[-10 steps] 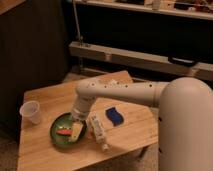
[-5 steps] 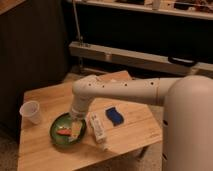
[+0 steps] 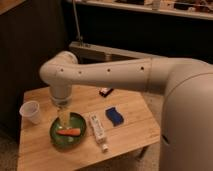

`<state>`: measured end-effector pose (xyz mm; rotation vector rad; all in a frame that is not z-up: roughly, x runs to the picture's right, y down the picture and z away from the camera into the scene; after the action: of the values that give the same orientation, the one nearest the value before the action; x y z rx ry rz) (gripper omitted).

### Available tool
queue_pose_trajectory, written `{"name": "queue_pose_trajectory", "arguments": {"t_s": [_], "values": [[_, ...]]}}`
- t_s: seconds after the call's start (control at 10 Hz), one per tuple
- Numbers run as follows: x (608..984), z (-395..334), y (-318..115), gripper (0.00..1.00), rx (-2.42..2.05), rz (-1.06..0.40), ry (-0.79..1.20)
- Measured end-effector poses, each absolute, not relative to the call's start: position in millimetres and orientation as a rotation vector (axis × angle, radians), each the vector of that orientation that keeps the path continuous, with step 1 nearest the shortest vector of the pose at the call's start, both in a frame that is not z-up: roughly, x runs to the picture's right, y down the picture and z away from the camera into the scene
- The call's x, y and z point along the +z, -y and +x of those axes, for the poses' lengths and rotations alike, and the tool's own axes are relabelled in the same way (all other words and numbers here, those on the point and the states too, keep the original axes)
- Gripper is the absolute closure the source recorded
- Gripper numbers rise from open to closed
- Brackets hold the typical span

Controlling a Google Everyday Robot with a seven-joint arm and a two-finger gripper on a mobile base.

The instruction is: Move the arm in a circular motion

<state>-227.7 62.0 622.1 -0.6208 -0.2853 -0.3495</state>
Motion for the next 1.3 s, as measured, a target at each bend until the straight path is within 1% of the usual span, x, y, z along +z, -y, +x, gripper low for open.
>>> {"name": "queue_pose_trajectory", "arguments": {"t_s": [0.2, 0.4, 0.7, 0.9, 1.0, 1.3], "values": [[621.3, -253.3, -26.6, 0.2, -0.358, -0.603, 0.255], [643.1, -257.5, 17.9, 0.2, -0.29, -0.602, 0.227], [673.1, -233.4, 55.1, 0.2, -0.186, -0.609, 0.196], [685.7, -201.1, 68.0, 0.2, -0.105, -0.616, 0.169], [689.5, -171.8, 70.6, 0.2, -0.05, -0.623, 0.153], [692.2, -86.7, 65.6, 0.2, 0.084, -0.629, 0.123]]}}
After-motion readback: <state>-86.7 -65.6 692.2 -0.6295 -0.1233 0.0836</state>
